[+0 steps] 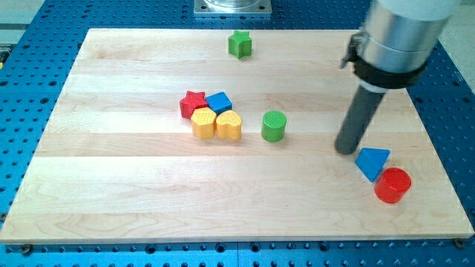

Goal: Place the green circle diagonally bottom right to the yellow heart

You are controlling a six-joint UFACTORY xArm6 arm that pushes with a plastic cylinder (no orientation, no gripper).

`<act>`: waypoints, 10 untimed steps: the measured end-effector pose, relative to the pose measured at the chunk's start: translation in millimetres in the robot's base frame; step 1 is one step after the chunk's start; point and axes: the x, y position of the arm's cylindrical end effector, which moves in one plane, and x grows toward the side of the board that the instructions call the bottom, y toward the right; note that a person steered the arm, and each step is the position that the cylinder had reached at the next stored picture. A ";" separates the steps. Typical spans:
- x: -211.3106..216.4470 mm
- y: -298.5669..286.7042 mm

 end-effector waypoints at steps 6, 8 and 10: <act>-16.8 -173.9; -61.2 -106.7; -33.8 -32.6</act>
